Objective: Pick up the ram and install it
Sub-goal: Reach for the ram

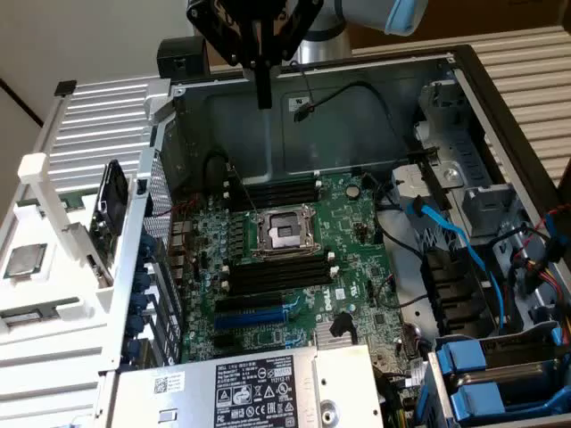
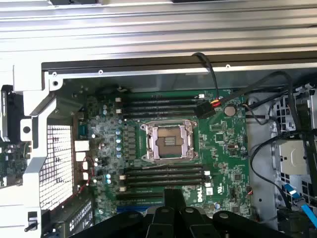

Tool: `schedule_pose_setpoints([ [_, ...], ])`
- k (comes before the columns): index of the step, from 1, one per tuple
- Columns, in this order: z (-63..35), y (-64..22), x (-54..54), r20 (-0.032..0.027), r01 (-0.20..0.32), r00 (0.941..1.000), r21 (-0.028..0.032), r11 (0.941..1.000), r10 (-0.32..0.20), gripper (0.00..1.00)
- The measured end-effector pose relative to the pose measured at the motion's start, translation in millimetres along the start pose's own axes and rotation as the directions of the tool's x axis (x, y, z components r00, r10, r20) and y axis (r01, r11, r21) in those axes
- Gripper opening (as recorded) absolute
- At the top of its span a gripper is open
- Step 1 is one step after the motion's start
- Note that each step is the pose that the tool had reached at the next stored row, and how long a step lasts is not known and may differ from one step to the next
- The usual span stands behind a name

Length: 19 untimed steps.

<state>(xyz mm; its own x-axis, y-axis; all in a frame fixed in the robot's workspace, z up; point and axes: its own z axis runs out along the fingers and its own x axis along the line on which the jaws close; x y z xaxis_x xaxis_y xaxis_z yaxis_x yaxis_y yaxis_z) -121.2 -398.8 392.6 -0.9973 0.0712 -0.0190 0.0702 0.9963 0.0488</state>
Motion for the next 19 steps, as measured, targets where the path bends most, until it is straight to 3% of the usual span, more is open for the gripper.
schedule_pose_setpoints([
  [14, 0.0, -0.1, 0.3, 0.0, 0.0, 1.0, 0.0001, 1.0, 0.0, 0.11],
  [19, -3.4, -0.8, 13.8, 0.0037, 0.0, 1.0, -0.0001, 1.0, 0.0, 0.11],
])
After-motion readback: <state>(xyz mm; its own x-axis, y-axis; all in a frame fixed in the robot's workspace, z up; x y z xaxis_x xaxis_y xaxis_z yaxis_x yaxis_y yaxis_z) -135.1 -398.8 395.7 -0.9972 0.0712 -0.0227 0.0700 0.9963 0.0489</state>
